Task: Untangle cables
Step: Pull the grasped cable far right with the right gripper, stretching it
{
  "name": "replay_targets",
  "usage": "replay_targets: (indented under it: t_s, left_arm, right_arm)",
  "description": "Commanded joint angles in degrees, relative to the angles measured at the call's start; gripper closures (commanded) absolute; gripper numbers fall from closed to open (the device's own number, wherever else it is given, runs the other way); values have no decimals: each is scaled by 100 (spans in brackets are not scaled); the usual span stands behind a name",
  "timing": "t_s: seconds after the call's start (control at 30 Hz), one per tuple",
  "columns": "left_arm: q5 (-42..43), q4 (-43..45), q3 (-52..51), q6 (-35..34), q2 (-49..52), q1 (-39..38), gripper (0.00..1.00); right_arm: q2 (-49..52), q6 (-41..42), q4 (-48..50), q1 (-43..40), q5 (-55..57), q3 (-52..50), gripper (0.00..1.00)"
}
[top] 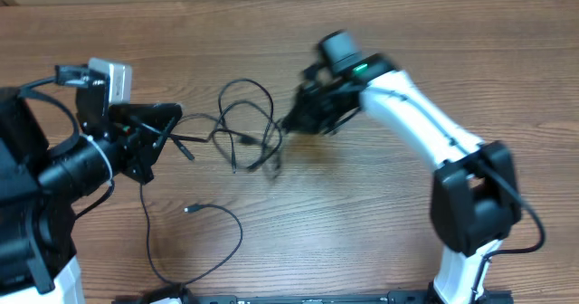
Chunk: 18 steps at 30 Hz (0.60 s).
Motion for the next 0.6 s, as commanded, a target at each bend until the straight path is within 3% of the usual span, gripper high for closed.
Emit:
replay_targets:
  t_s: [0.0, 0.3, 0.57]
  left_arm:
    - [-131, 9, 20, -52, -188, 111, 96]
    - [-527, 33, 20, -232, -192, 365, 96]
    - [-870, 393, 20, -428, -74, 885, 96]
  right_arm:
    - [-20, -970, -66, -693, -131, 15, 96]
    - [-492, -2627, -560, -2651, -127, 321, 96]
    - [-918, -3294, -1001, -4409, -90, 787, 96]
